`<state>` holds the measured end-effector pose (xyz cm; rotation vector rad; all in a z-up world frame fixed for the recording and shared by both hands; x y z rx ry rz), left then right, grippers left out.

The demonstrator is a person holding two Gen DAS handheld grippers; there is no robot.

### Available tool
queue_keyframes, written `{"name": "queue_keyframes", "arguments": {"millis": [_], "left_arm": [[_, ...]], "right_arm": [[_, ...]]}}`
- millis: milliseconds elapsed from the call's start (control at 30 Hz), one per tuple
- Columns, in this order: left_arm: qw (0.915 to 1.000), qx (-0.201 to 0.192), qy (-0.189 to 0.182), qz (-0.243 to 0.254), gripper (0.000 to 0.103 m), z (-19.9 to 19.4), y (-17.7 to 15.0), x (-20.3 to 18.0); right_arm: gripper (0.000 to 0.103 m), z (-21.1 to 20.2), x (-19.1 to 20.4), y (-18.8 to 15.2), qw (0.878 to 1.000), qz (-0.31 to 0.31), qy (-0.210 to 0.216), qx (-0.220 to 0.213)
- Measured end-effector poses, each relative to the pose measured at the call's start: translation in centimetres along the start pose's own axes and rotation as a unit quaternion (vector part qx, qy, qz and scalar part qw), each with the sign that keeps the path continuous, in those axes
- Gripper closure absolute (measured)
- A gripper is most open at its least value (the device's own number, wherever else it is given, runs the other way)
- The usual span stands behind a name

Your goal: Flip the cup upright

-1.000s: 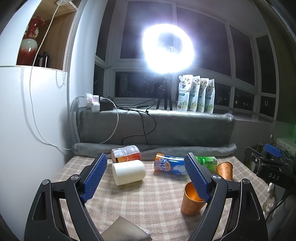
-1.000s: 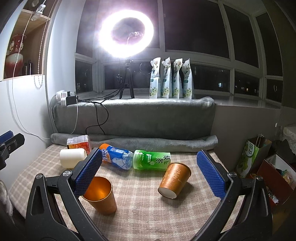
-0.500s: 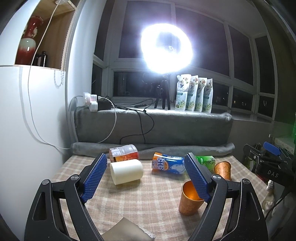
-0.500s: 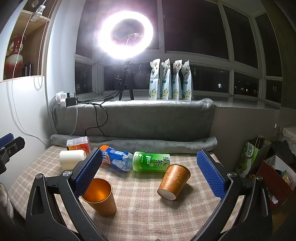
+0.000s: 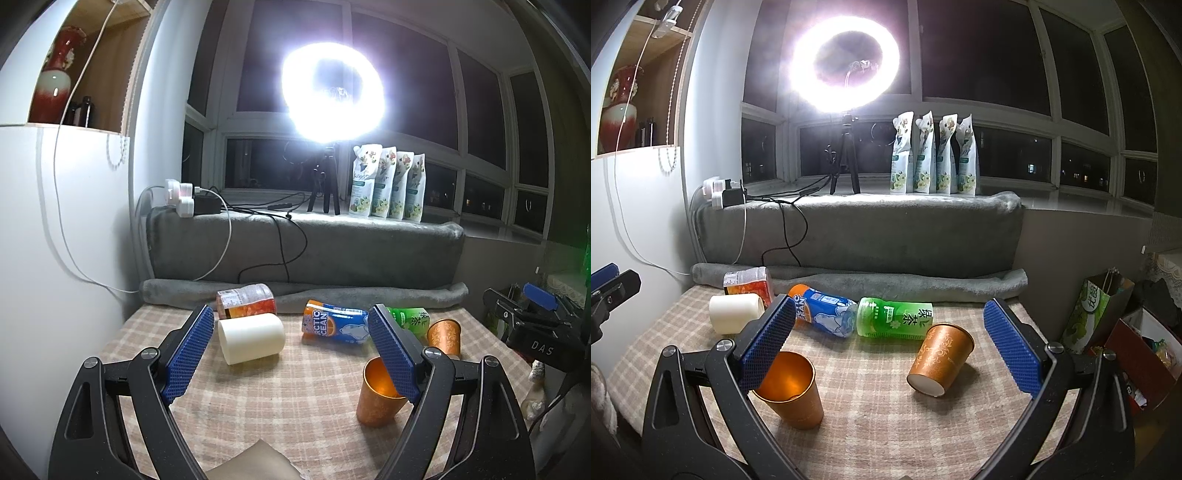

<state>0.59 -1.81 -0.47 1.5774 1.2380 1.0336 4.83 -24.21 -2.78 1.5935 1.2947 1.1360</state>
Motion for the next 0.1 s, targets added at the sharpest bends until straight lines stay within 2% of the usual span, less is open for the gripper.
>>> {"name": "queue_keyframes", "arguments": {"millis": [100], "left_arm": [[1.0,0.0,0.001,0.001,0.017,0.11,0.03,0.08]], "right_arm": [[0.0,0.09,0.05,-0.07,1.0,-0.002,0.002,0.002]]}}
Point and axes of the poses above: each gripper's, at about its wrist camera, not at the fingertips, and z roughly the way its jaws point, x to its left, y to its top, the point moved 4 cm from there along z, roughly the way its jaws point, and after that the axes turned 10 degrees about z, right-handed, at the moved point
